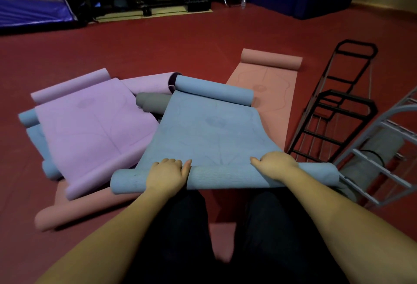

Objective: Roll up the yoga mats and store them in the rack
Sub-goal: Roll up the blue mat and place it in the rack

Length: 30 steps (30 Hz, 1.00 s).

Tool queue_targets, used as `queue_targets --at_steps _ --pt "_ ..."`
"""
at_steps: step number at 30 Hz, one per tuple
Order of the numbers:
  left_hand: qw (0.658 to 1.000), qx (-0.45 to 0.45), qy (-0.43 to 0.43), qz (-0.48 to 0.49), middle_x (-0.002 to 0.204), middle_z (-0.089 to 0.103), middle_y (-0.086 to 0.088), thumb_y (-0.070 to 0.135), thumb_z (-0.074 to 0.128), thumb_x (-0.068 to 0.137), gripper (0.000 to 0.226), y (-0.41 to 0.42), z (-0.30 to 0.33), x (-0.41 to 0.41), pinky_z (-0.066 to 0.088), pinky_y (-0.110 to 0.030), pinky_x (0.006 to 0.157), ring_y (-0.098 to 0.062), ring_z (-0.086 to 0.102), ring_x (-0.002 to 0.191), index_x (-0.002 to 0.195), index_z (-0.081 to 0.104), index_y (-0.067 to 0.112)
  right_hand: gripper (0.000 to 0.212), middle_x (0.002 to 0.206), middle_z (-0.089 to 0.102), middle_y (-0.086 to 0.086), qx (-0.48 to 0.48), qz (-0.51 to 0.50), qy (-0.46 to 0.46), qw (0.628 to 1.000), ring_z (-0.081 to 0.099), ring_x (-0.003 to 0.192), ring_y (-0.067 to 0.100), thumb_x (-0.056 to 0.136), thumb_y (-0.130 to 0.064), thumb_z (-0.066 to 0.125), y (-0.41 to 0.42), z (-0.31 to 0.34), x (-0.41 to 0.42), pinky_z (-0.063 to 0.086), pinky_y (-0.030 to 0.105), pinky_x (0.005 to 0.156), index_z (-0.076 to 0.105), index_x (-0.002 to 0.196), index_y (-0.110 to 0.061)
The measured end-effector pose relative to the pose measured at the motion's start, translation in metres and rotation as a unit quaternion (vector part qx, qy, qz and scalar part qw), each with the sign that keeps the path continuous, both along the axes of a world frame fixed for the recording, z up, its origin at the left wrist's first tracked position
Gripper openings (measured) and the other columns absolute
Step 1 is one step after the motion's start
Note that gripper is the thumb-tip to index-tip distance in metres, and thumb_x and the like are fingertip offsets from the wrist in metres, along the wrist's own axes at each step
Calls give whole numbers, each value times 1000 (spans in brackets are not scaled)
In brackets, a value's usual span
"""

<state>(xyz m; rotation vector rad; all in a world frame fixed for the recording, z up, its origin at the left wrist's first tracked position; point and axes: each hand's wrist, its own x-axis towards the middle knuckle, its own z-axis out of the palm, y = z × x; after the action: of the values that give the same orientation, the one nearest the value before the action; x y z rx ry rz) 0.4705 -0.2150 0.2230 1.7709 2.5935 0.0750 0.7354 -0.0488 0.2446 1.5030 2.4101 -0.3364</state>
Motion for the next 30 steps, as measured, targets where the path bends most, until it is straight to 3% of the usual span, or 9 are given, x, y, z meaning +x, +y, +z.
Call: queue_targets --at_steps 5,9,12,14,17,23,27,30 --pt "999 -43 -9 11 91 70 -6 51 21 103 58 -5 8 4 42 -37 80 -28 62 89 74 59 18 68 140 55 11 -82 -8 -14 996 52 123 28 97 -60 25 -4 9 7 40 37 100 61 130 -12" --pt "994 -98 -39 36 100 70 -10 51 20 103 59 -10 14 6 45 -35 83 -29 63 96 78 62 17 64 153 42 10 -158 -4 -22 987 41 136 25 101 -55 27 -8 16 10 30 33 108 51 141 -12" --pt "989 -132 -51 43 105 69 -10 52 20 102 60 -3 13 3 45 -35 84 -28 62 99 83 64 17 64 152 43 8 -173 -12 -18 985 42 136 25 101 -56 25 -8 14 9 32 34 110 52 141 -14" --pt "984 -159 -65 45 110 68 -10 53 20 102 61 4 12 -2 44 -35 86 -28 61 103 90 66 16 57 131 58 4 -107 11 21 994 53 119 23 101 -54 27 -10 8 9 42 36 96 65 120 -17" --pt "974 -198 -102 52 120 65 -10 54 21 101 62 16 9 -12 42 -37 90 -28 59 109 108 67 13 44 92 55 -3 63 26 107 992 56 99 22 100 -48 36 -21 -1 12 42 34 73 63 88 -15" --pt "948 -260 -179 51 144 51 -15 45 29 102 57 36 16 -18 35 -36 106 -30 48 129 133 56 6 63 85 63 0 190 51 140 971 58 87 25 88 -65 29 -55 -31 28 46 37 78 68 88 -16" --pt "936 -271 -218 58 149 46 -14 41 29 104 54 42 16 -15 31 -35 108 -29 44 133 137 54 7 58 72 62 0 223 38 143 964 60 74 26 88 -62 34 -55 -38 26 45 35 72 67 76 -15" --pt "942 -263 -202 59 149 47 -13 51 22 104 63 39 13 -16 30 -36 110 -29 43 135 139 53 8 57 64 61 1 226 21 134 965 60 67 27 87 -59 35 -47 -37 19 46 34 65 67 67 -15"
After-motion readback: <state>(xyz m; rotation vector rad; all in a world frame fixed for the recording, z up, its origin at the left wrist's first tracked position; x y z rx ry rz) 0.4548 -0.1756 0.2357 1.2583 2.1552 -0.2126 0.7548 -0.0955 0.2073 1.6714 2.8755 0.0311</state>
